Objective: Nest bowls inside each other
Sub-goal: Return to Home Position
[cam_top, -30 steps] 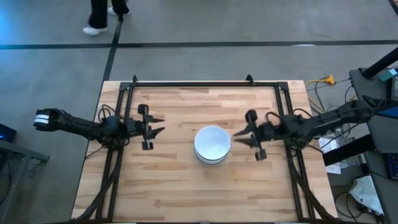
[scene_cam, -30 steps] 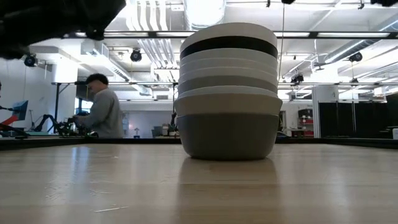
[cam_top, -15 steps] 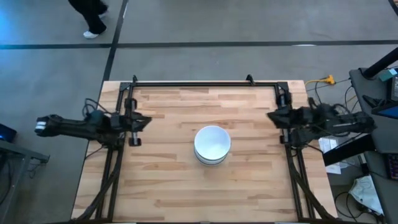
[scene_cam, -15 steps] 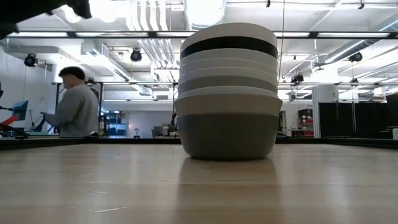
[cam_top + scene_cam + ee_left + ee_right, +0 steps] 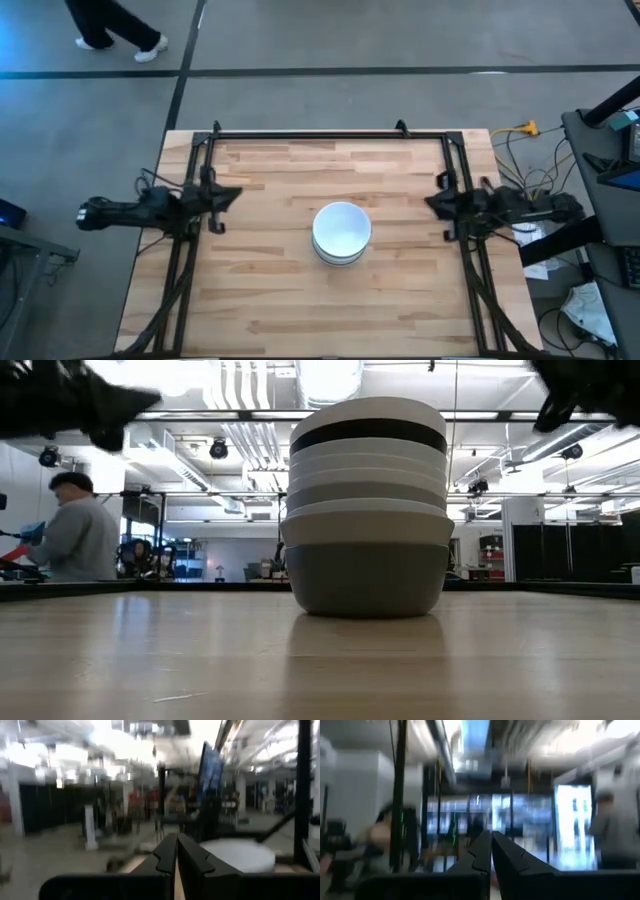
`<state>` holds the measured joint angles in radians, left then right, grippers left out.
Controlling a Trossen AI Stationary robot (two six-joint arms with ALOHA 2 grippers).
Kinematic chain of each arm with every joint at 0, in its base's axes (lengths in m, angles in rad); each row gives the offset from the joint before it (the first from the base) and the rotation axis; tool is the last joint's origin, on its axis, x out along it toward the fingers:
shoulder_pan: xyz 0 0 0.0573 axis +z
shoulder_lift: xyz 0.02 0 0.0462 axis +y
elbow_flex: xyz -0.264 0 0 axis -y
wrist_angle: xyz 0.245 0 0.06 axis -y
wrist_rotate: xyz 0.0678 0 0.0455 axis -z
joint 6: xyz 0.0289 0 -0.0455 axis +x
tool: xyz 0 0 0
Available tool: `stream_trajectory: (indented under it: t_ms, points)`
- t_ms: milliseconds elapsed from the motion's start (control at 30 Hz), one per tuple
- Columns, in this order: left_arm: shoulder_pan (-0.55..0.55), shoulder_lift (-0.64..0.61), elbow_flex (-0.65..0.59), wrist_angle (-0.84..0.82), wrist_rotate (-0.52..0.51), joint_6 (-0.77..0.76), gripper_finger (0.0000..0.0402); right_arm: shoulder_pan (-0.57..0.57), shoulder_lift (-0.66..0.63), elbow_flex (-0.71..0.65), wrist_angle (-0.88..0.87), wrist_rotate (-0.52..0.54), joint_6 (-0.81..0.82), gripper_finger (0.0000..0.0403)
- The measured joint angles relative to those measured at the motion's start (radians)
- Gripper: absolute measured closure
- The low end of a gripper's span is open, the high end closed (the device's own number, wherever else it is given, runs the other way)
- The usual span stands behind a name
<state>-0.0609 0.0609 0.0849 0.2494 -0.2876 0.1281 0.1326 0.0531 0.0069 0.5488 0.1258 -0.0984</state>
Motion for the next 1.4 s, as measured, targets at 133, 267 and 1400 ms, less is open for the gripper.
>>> stream_trajectory:
  t_ms: [133,267,1400]
  points:
    - [0.001,-0.036,-0.076,-0.012,0.009,-0.08,0.0402,0.001,0.018,0.001,-0.118,-0.031,0.088,0.0394]
    - [0.002,-0.022,-0.076,-0.077,-0.001,-0.141,0.0402,0.001,0.032,0.001,-0.147,-0.029,0.134,0.0394]
    - [0.002,0.128,-0.079,-0.13,-0.005,-0.253,0.0402,0.0,0.114,0.006,-0.523,0.059,0.351,0.0394]
